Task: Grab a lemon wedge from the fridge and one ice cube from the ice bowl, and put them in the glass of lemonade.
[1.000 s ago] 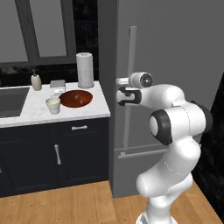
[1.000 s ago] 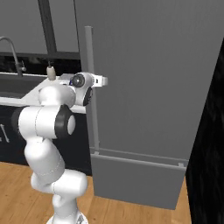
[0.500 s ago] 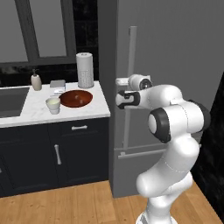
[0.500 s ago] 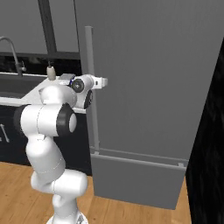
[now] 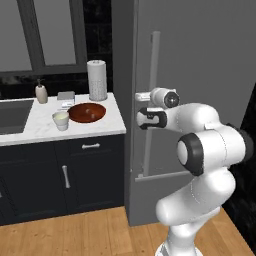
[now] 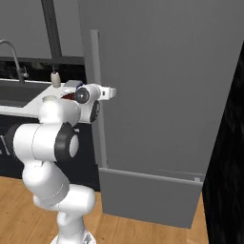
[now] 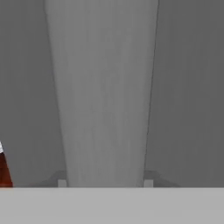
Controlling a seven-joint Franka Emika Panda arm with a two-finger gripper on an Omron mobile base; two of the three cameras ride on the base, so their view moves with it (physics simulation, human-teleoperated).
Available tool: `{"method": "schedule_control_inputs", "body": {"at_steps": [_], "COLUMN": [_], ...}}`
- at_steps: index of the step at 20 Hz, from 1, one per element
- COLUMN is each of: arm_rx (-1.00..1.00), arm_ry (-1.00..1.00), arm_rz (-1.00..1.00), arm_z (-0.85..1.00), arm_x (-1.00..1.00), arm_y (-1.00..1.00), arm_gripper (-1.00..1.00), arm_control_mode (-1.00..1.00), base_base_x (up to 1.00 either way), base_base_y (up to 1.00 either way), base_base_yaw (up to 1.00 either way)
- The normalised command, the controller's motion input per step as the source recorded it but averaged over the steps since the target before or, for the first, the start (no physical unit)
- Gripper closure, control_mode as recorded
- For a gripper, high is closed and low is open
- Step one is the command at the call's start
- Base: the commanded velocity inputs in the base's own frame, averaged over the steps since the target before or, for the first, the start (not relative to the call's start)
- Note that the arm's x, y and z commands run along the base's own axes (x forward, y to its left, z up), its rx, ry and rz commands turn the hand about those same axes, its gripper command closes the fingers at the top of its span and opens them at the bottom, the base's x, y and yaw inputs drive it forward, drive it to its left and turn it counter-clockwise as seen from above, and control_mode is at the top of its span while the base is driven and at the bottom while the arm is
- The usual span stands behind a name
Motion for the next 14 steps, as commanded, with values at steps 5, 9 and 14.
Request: {"method": "schedule_control_inputs", "body": {"at_steps": [5, 9, 14], "arm_rx": [0.00, 0.00, 0.01], "arm_ry": [0.12, 0.12, 0.06], "arm_rz": [0.00, 0.00, 0.00], "arm_z": [0.00, 0.00, 0.00], "arm_x": [-0.96, -1.00, -1.00], "arm_y": [-0.56, -0.82, -0.98], "arm_gripper": [1.00, 1.00, 1.00], "arm_control_mode": [-1.00, -1.00, -1.00], "base_base_x": [0.00, 0.00, 0.00], "base_base_y": [0.00, 0.00, 0.00], "base_base_yaw": [0.00, 0.00, 0.00]}}
